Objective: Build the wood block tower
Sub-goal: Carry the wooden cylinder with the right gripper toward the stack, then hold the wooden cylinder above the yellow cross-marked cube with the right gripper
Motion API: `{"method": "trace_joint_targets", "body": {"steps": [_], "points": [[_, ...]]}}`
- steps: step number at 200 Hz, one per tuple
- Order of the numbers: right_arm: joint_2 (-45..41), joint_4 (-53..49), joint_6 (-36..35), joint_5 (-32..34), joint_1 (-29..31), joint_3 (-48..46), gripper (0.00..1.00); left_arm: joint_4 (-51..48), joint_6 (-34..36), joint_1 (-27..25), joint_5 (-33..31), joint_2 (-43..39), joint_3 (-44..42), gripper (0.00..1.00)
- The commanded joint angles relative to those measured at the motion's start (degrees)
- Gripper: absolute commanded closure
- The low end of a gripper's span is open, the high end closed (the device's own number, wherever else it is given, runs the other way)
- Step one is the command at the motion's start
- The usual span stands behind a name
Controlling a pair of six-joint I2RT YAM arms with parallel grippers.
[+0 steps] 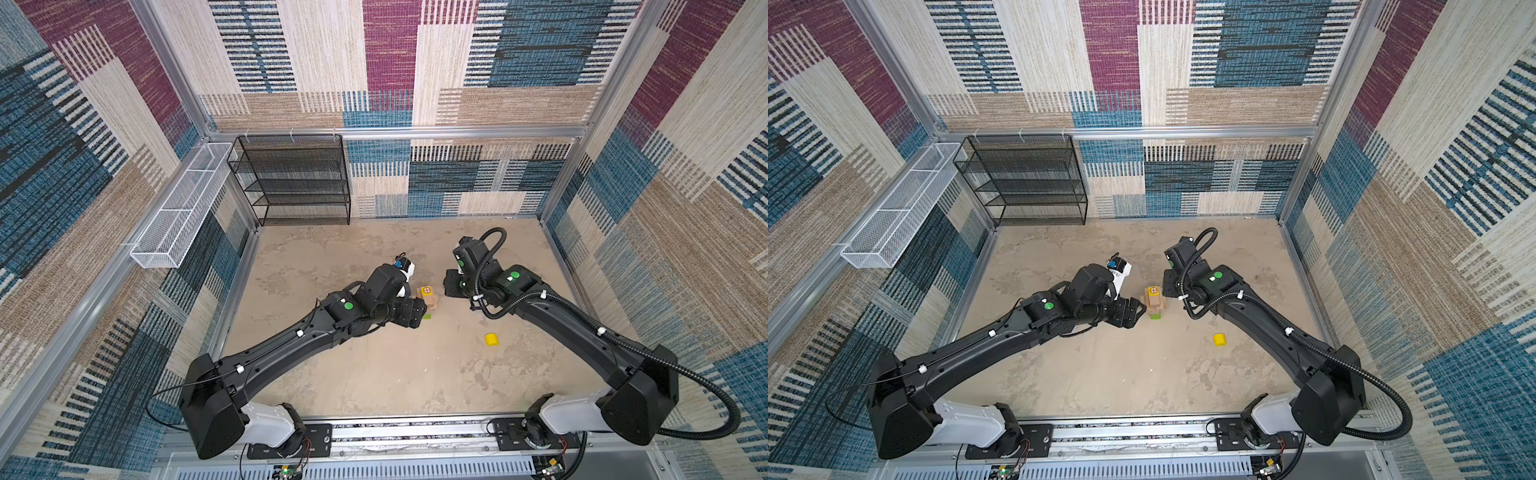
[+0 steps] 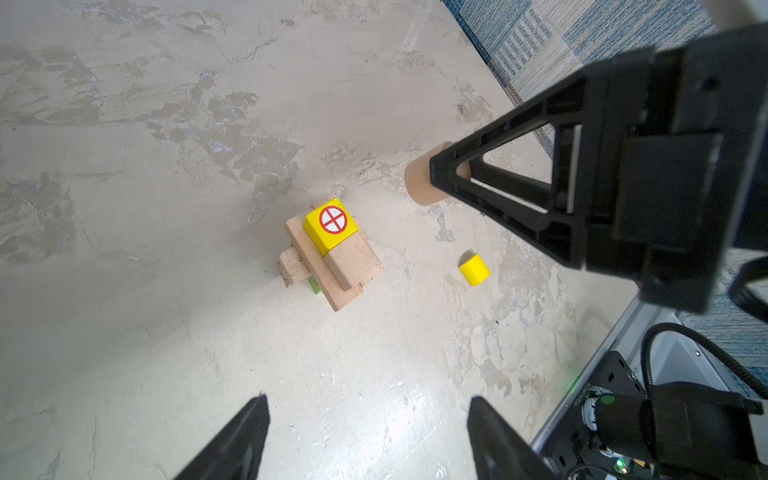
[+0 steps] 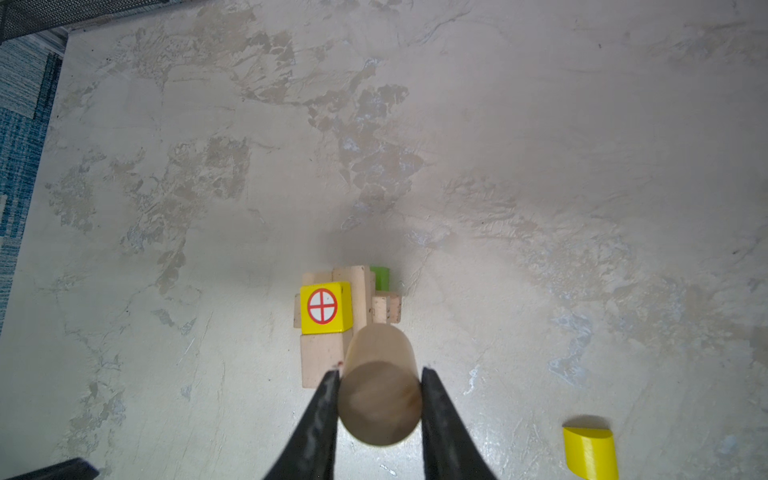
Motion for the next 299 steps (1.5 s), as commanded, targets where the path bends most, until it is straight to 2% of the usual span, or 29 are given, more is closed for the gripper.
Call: {"method": "trace_joint_targets", "body": {"steps": [1, 173, 299], "points": [[0.35, -0.15, -0.46, 0.25, 0.43, 0.98, 1.0, 0.23, 0.16, 0.23, -0.34, -0.18, -0.2, 0.21], [8.68, -3.61, -0.8, 2.36, 5.0, 10.91, 1.0, 1.37, 0.14, 3.76, 0.11, -5.71, -5.83, 0.2], [10.87, -6.99, -0.55, 4.8, 7.02, 12.01, 1.0, 1.48, -0.41, 4.92, 1.5, -6.47, -6.77, 0.21]]}}
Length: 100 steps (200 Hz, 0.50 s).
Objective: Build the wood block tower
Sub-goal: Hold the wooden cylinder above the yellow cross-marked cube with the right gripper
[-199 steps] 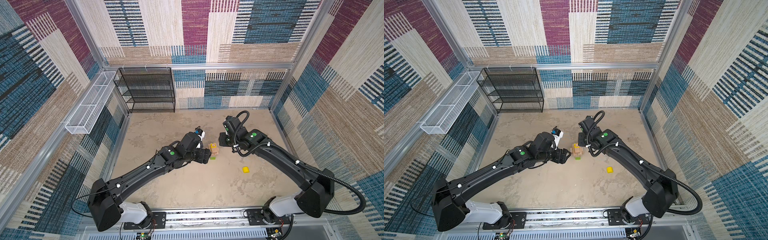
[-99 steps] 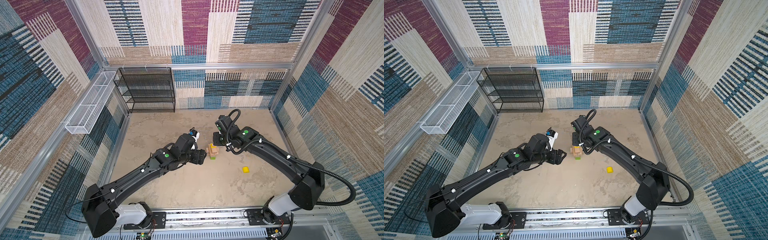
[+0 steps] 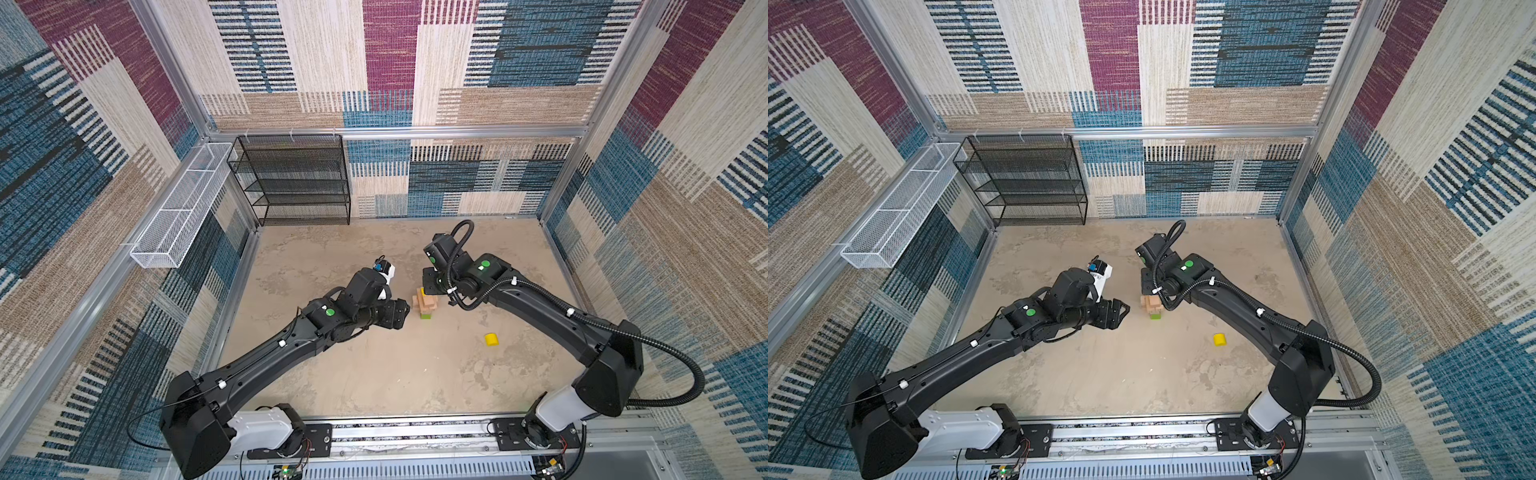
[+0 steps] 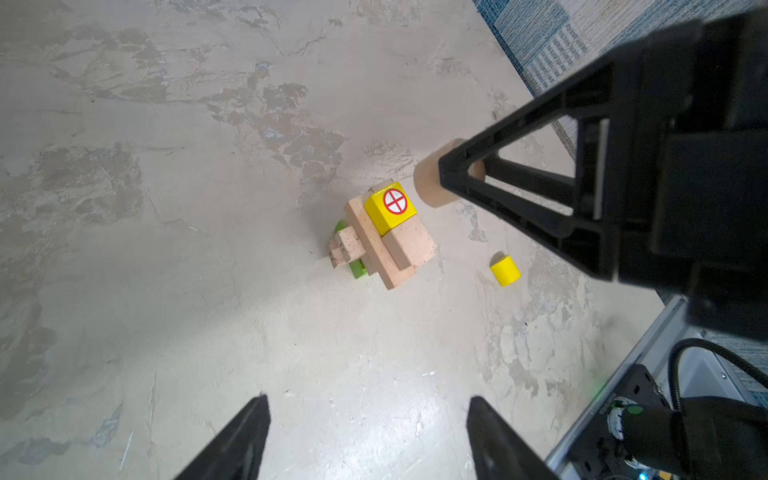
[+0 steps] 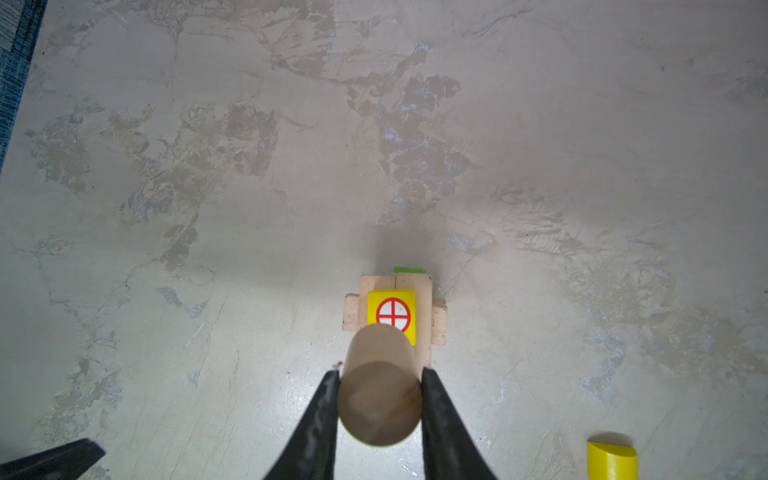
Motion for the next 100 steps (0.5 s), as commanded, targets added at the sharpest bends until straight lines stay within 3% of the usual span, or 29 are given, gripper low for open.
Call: {"method": "trace_joint_targets", "body": {"steps": [1, 100], "points": [[0.45, -1.16, 0.04, 1.49, 0.44, 0.39, 1.0, 1.03, -0.39, 0.09, 1.09, 0.14, 0.35, 0.21], [2.2, -2.03, -1.01, 0.95, 1.13, 0.03, 1.0, 1.24, -1.37, 0.21, 1.49, 0.57, 0.31, 0.21]]}}
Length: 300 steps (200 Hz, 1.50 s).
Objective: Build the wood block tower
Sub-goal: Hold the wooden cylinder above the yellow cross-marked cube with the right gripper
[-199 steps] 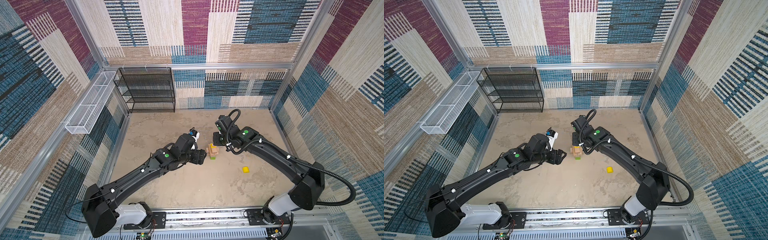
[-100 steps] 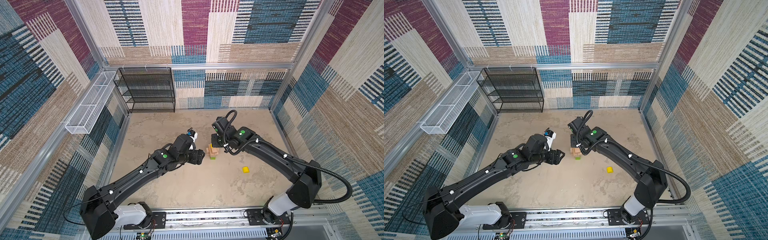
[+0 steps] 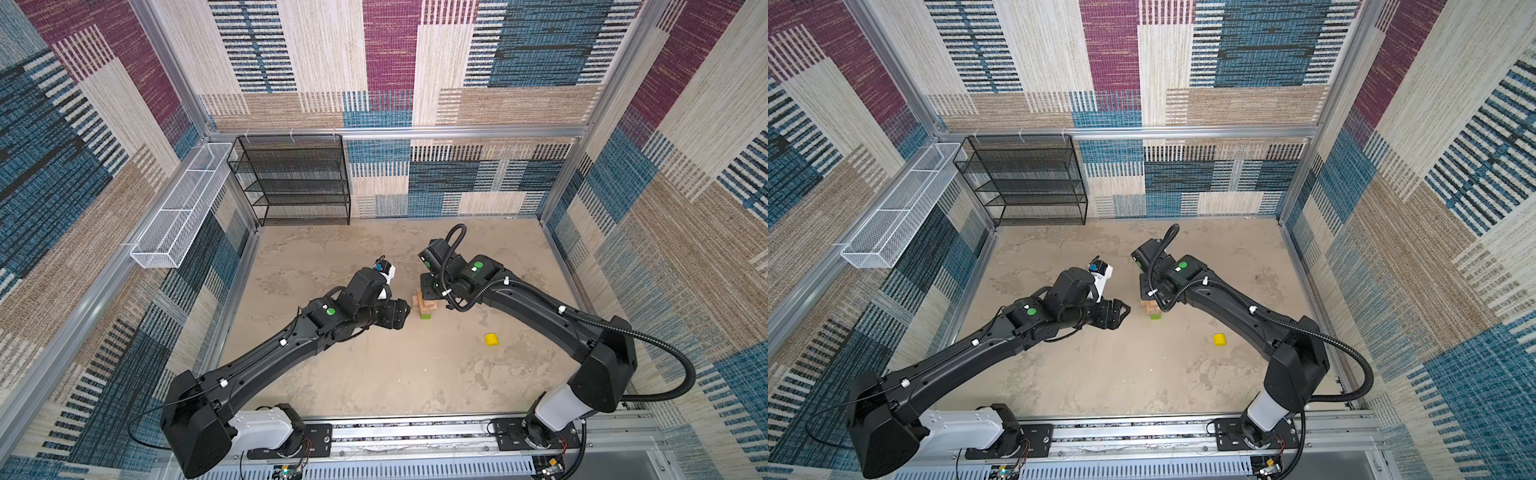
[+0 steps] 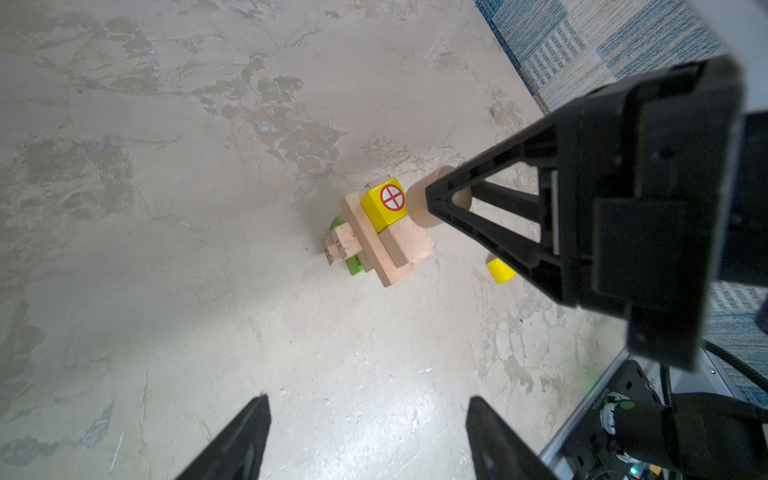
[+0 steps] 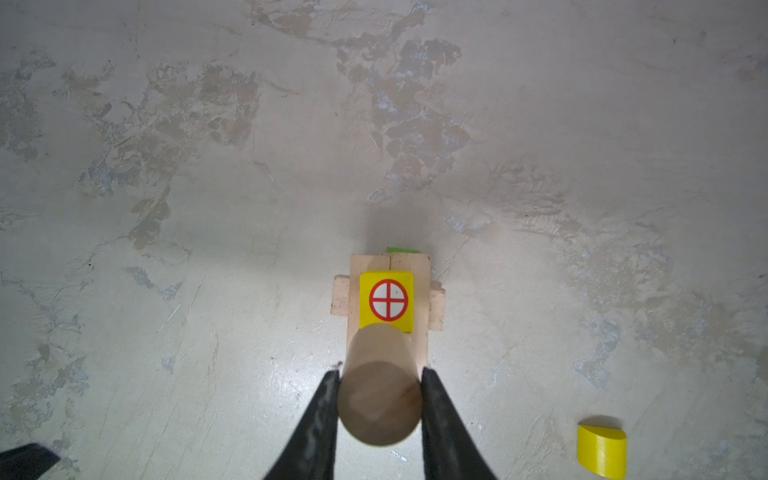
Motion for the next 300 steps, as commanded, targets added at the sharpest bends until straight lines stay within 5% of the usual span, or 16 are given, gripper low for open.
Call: {"method": "trace_joint_targets", "body": {"steps": [1, 300], "points": [[0.48, -0.09, -0.71, 0.64, 0.09, 0.1, 1.0, 1.26, -0.98, 0.1, 0.31, 0.13, 0.29, 0.21], [1.83, 0.49, -0.03, 0.12, 0.82, 1.67, 1.0, 1.46, -1.16, 0.56, 1.76, 2.07, 1.17, 0.22]]}}
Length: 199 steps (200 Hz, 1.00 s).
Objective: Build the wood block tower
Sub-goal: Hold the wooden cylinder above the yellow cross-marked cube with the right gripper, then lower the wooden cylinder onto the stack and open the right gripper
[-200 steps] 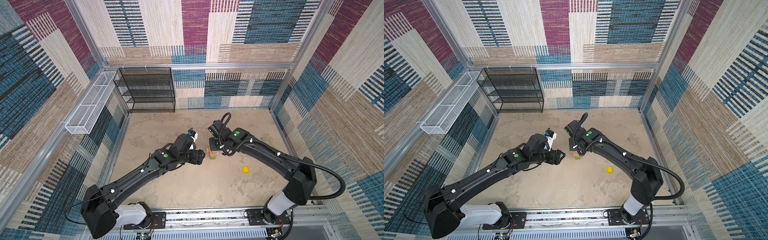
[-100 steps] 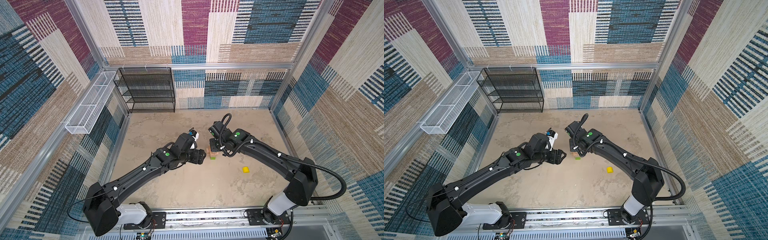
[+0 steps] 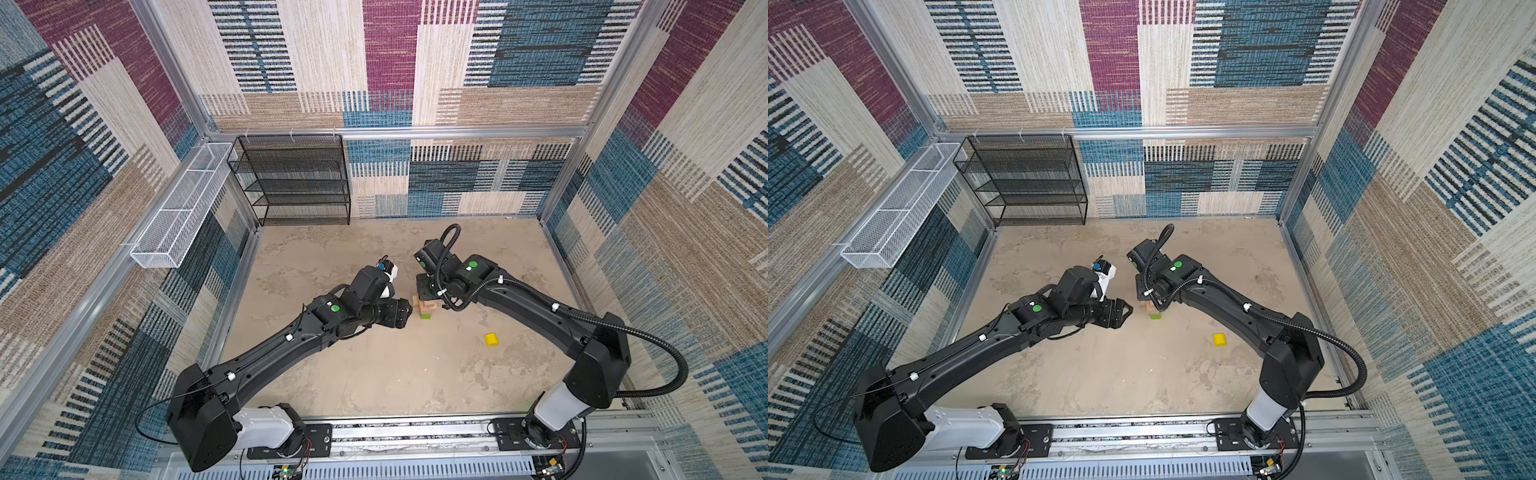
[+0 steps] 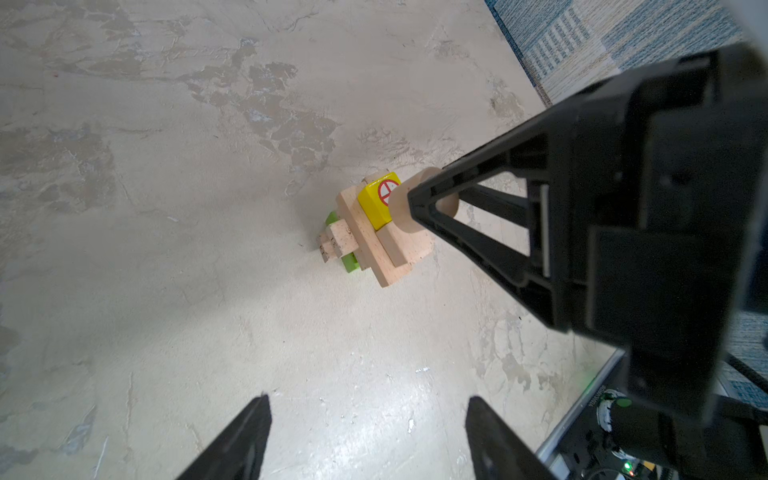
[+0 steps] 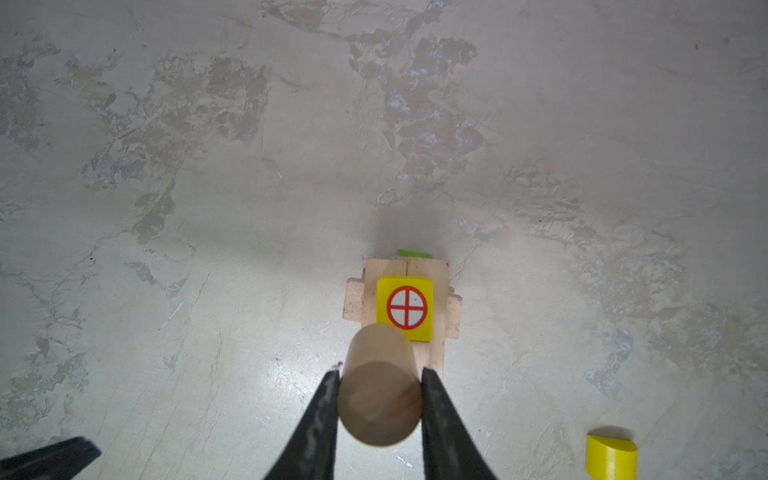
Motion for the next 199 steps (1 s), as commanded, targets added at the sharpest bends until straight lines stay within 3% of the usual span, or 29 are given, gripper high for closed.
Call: {"method": "trace_joint_targets", "body": {"steps": [1, 199], "points": [[0.13, 0.25, 0.55, 0.38, 0.01, 0.45, 1.0, 1.32, -0.9, 0.05, 0.27, -0.03, 0.36, 0.22], [2.42, -2.5, 1.46, 2.71, 0.05, 1.32, 1.0, 1.79, -1.24, 0.73, 0.11, -1.3, -0.96, 0.22]]}}
